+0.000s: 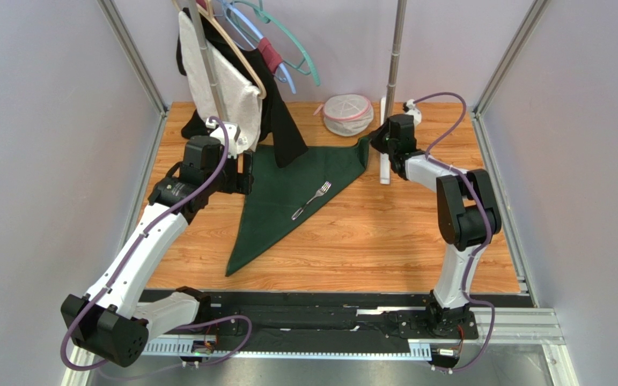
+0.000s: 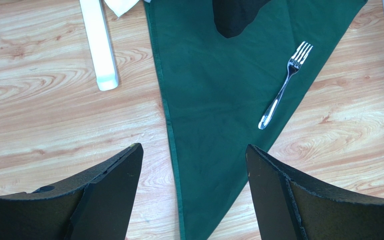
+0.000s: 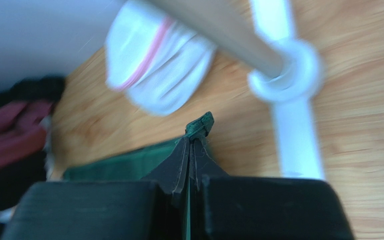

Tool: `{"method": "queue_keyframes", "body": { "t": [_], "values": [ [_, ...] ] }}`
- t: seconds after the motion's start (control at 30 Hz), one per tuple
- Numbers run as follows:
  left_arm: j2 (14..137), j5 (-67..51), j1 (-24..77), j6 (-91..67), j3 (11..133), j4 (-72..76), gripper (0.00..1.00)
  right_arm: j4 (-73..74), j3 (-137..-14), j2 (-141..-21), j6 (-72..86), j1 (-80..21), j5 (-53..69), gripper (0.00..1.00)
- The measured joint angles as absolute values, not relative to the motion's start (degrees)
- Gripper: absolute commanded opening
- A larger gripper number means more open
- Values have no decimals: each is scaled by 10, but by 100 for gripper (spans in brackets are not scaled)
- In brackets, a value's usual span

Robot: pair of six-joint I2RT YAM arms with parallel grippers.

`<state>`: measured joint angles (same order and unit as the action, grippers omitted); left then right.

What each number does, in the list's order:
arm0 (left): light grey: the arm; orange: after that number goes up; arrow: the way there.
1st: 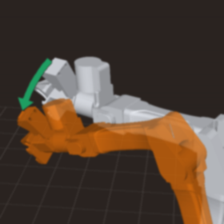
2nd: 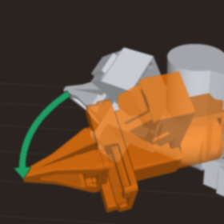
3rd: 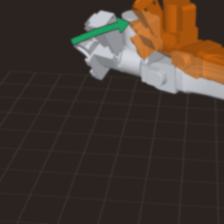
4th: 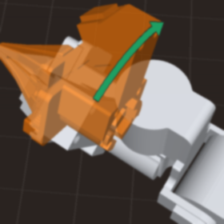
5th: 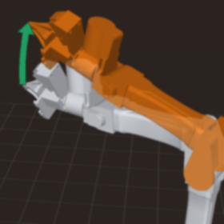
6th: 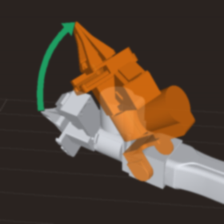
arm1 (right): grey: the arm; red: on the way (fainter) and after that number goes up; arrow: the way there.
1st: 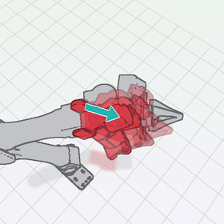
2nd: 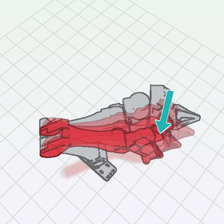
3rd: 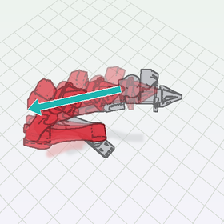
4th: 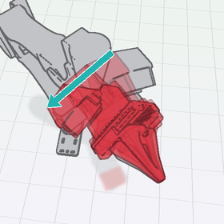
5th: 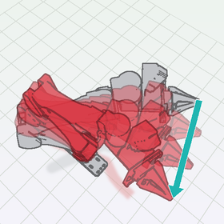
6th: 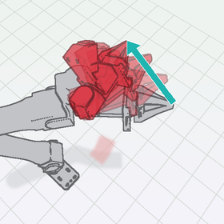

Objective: Fold the napkin, place the utensils inside, and roll it up
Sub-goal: Fold the napkin

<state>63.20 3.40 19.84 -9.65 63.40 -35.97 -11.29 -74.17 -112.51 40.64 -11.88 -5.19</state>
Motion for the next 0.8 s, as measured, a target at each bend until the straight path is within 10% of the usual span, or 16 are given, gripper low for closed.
{"method": "queue_keyframes", "body": {
  "t": [0.8],
  "values": [
    [631,24,198,-96,634,-360,84,-260,-585,-1066,392,-324,145,0]
  ]
}}
